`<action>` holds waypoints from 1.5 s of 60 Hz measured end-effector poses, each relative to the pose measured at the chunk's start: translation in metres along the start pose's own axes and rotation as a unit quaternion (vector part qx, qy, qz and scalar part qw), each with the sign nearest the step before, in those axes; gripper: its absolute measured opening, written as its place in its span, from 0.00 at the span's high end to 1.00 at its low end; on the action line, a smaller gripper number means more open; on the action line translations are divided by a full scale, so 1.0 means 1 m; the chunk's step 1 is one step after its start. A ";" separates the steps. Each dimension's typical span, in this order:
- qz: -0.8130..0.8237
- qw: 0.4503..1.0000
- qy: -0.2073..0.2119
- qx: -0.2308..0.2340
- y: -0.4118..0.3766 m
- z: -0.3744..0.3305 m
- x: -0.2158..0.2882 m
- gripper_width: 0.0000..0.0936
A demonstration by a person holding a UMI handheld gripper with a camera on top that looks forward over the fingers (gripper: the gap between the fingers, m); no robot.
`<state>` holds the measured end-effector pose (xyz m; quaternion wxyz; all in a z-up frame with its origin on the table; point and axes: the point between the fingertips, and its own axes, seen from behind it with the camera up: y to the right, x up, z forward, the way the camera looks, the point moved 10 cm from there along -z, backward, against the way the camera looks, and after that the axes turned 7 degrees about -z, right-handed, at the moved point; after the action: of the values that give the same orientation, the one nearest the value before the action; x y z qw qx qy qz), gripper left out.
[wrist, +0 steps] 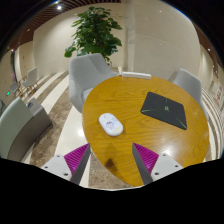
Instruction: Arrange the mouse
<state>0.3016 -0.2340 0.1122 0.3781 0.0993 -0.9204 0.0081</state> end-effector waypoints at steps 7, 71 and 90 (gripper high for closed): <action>0.005 1.000 -0.001 -0.011 -0.001 0.021 0.004 0.07; -0.007 1.000 -0.016 -0.004 0.019 0.132 0.062 0.59; -0.003 0.999 0.043 -0.020 0.088 0.073 0.150 0.61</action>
<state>0.1300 -0.1807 0.1700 0.4196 0.0944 -0.9028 -0.0072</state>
